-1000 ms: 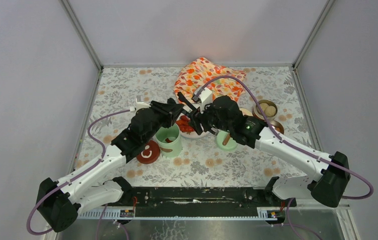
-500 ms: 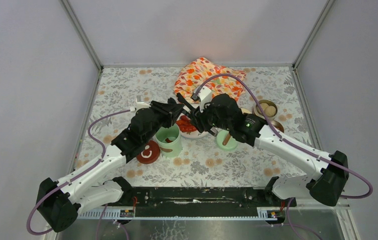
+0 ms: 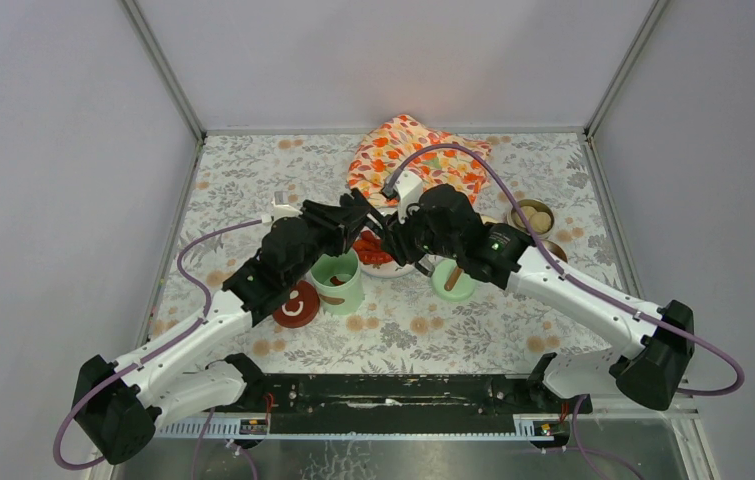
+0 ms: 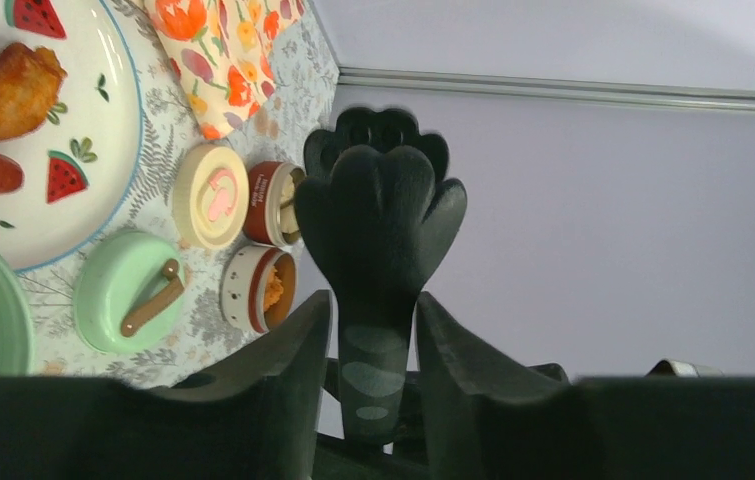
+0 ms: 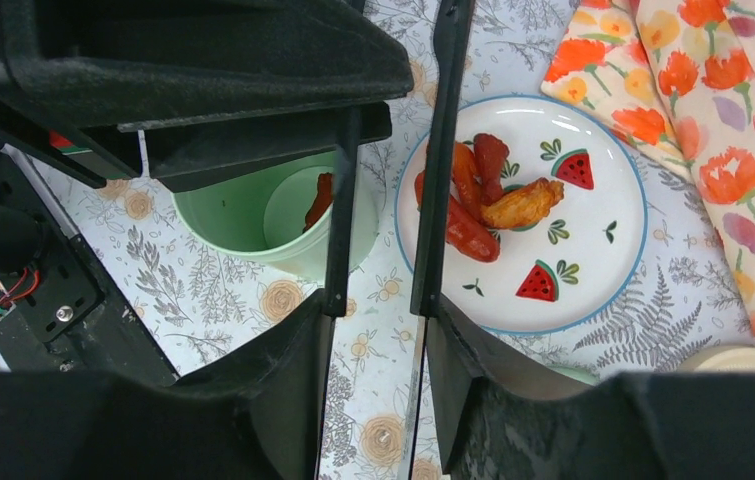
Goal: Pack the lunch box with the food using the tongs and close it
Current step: Pick up the clamp at the center of the board.
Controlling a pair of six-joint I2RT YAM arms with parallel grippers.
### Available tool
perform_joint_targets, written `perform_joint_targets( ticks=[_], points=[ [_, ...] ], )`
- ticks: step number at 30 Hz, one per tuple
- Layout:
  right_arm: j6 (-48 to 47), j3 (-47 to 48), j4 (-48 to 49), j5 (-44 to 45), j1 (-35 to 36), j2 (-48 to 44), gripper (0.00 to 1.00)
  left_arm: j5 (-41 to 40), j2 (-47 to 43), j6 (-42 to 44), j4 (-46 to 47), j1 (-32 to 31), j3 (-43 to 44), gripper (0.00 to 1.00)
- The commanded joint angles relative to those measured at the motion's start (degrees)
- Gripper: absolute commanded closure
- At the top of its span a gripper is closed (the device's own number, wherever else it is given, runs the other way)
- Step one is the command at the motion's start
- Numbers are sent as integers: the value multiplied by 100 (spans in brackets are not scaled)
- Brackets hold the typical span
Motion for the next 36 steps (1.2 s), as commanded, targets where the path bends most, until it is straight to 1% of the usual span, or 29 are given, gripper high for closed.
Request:
perform_joint_targets(
  ticks=[1,2,5,11,21,23,25,28,32,36],
  points=[
    [164,398,-78,-30,3,32,55,-123,-27,-4,323,-26,-97,51],
    [169,416,-103,-78,3,28,55,-147,-28,16,287,-26,-99,47],
    [167,464,-139,-176,5,12,55,-183,-32,68,235,-26,-107,41],
    [212,581,-284,-217,2,51,55,-212,4,160,75,-26,-76,37],
    [262,600,-284,-264,2,-132,54,-161,65,233,-29,-26,-63,34],
    [254,610,-389,-211,3,-76,55,-151,32,334,-34,-26,-36,31],
    [241,620,-547,-65,2,-3,54,-207,-33,518,-122,-24,52,23],
    [243,649,-781,84,2,89,54,-392,-152,929,-497,-24,259,11],
    [209,718,-1155,305,-34,216,54,-778,-351,1531,-1268,-26,545,2],
    [130,719,-1500,490,-169,403,54,-1302,-627,2239,-2132,-26,797,2]
  ],
)
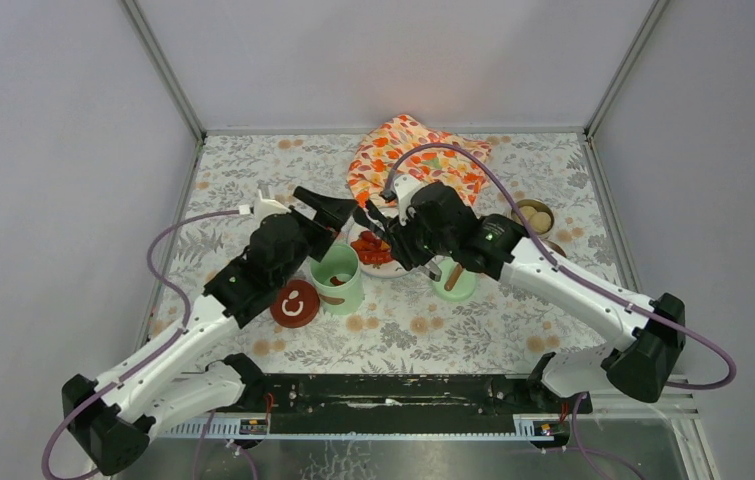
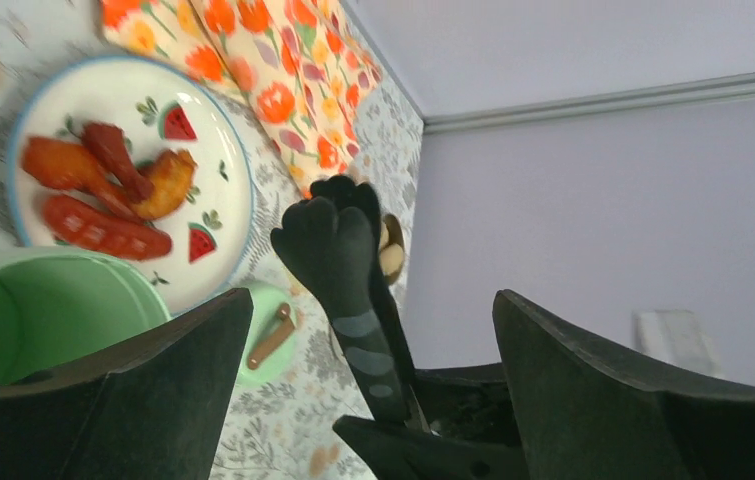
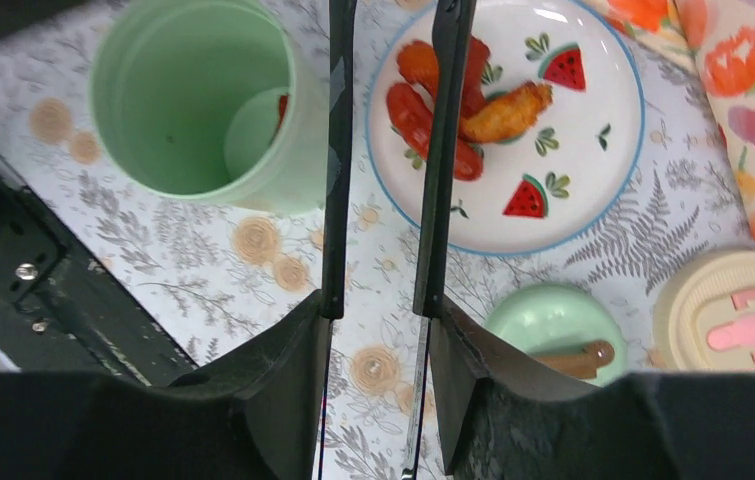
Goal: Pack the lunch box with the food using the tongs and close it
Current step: Pick up the clamp at the center of the board, then pick up the fake food at the center of the board.
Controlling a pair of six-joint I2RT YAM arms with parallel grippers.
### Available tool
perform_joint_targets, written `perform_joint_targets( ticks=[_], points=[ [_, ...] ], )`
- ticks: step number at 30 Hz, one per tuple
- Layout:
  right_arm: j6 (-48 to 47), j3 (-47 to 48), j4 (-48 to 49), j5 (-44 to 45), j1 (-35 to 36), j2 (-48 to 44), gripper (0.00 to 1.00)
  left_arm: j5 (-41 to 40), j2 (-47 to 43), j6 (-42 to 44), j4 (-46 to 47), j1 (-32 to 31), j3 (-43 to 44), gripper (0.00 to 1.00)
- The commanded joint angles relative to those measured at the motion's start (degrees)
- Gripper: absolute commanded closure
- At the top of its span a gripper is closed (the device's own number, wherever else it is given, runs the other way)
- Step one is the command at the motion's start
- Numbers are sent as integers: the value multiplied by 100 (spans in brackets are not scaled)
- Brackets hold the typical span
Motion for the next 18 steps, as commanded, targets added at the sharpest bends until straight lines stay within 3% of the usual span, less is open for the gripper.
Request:
perform_joint_targets(
  ticks=[1,10,18],
  points=[
    [-65,274,-442,369,-188,199,54,-882,-365,1166,-1100,-26,435,2],
    [227,419,-783,142,-708,1001,51,-1902,-494,3697,-2326,-18,1471,2],
    [667,546,-885,-1027,-1478,1600,50,-2676,-545,5097,-1942,10,1382,1]
  ],
)
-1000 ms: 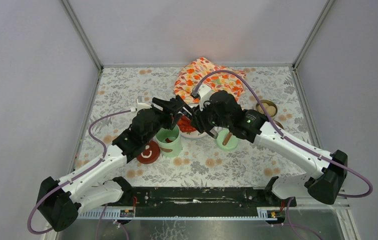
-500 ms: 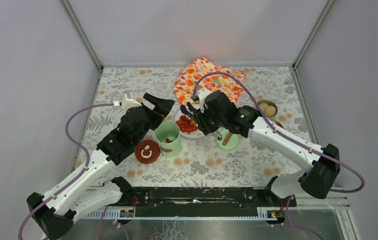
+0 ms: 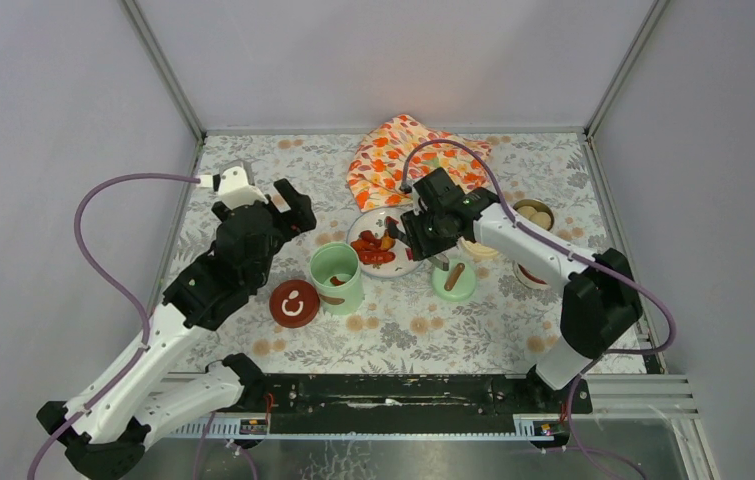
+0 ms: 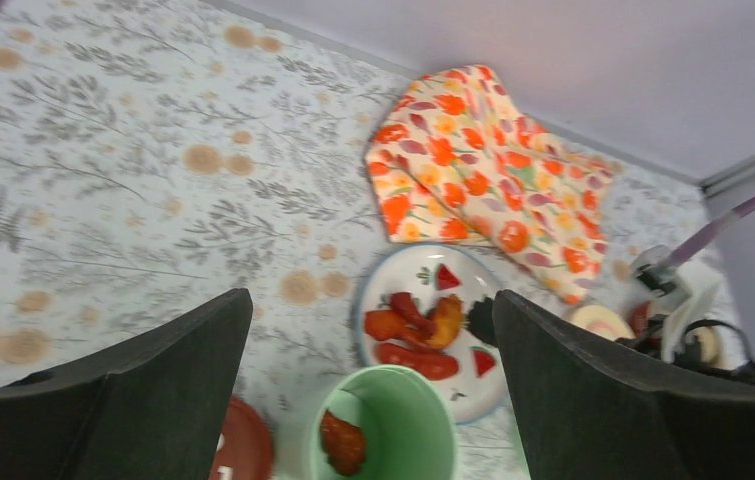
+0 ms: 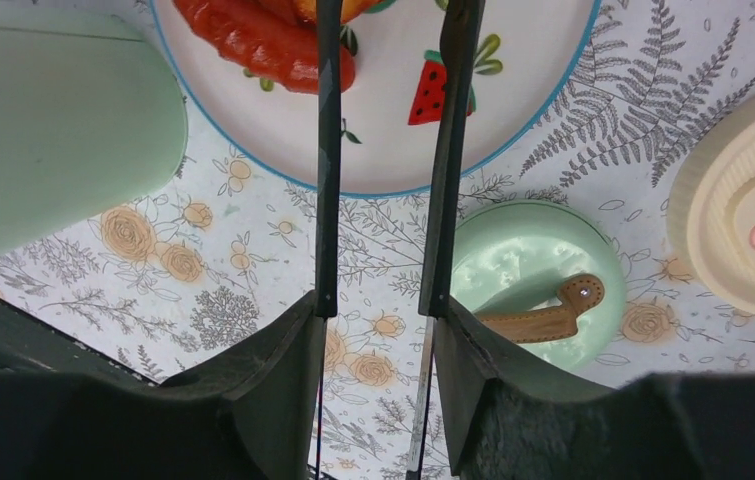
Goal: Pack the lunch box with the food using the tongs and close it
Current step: Pick up the fake food at the center of the board.
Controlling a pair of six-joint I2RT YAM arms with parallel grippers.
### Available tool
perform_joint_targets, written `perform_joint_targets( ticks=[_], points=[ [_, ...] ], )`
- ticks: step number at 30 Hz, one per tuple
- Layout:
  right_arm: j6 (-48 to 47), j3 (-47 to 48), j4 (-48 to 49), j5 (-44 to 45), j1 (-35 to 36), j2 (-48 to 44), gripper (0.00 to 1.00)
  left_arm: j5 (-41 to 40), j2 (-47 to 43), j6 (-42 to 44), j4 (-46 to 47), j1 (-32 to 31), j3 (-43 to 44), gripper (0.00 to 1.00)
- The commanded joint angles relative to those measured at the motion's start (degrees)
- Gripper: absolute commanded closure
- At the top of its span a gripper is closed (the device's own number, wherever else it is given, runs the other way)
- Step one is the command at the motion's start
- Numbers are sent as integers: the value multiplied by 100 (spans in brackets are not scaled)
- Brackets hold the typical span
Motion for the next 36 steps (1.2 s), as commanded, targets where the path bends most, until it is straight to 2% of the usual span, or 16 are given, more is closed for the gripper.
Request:
perform_joint_targets(
  ticks=[1,5,14,24,27,36],
  points=[
    [365,354,-62,-849,-384,117,50,-604,-90,1035,125,41,-168,2],
    [550,409,-17,-1495,-673,320,49,-589,-181,1173,101,135,-318,2],
    [836,452,116,-2254,-954,789,49,-852,-544,1387,138,321,-578,2],
    [1153,326,571,-2953,-1070,1183,52,-123,-690,1389,225,1044,-654,1],
    [1218,262,695,-3045,-1127,1219,56,62,-750,1375,273,1194,-704,1],
    [1146,245,726,-3091,-1204,1178,79,528,-757,1310,326,1591,-749,2]
  ],
)
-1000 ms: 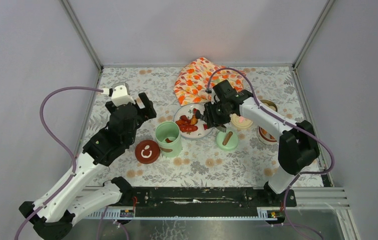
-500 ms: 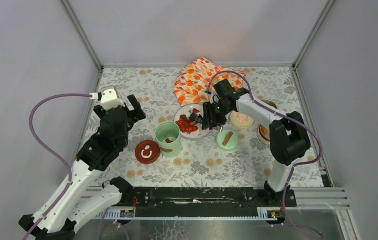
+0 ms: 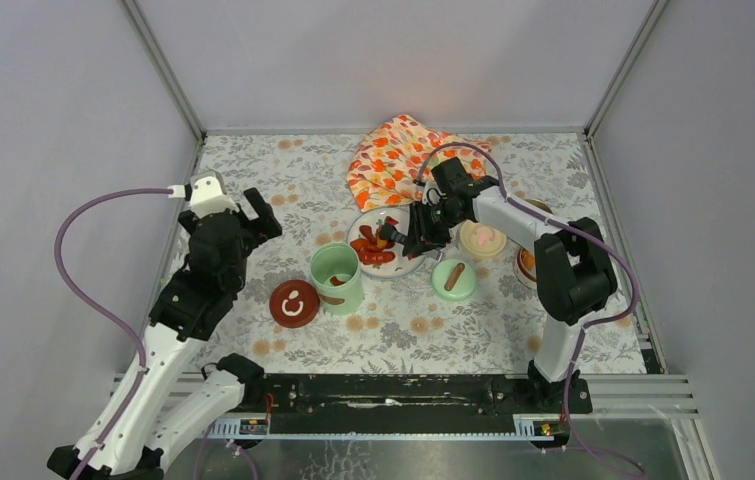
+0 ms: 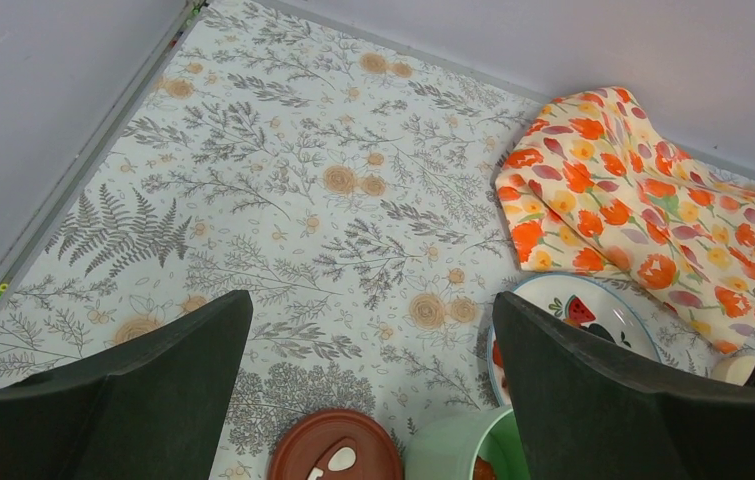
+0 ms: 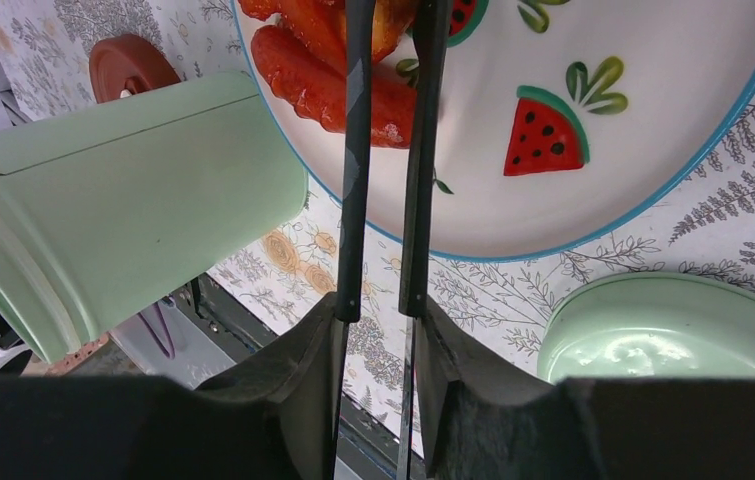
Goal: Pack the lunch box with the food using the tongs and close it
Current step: Pick up the fake food at the center of the board.
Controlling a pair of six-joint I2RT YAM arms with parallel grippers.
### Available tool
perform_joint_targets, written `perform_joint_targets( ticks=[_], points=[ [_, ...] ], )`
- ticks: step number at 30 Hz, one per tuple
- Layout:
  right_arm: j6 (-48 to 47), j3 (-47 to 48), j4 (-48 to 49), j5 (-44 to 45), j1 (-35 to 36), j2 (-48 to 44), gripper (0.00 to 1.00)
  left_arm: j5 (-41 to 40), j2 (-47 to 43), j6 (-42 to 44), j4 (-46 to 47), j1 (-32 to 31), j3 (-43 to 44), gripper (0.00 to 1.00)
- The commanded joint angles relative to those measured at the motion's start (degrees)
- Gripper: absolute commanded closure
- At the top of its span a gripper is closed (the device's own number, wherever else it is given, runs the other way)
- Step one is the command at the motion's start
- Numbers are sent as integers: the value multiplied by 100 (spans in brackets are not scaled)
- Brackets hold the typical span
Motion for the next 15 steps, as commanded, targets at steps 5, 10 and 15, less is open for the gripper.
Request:
perform_joint_targets(
  ticks=[5,10,15],
  points=[
    [-119,107,61,-141,-31,-434,83,554,-28,-25,339,411,-102,2],
    [-310,216,-218,86,-31,-800,84,805,-14,-65,376,651,-131,1],
    [-386,229,-355,348,-31,-1256,84,988,24,-83,405,805,-146,2]
  ],
)
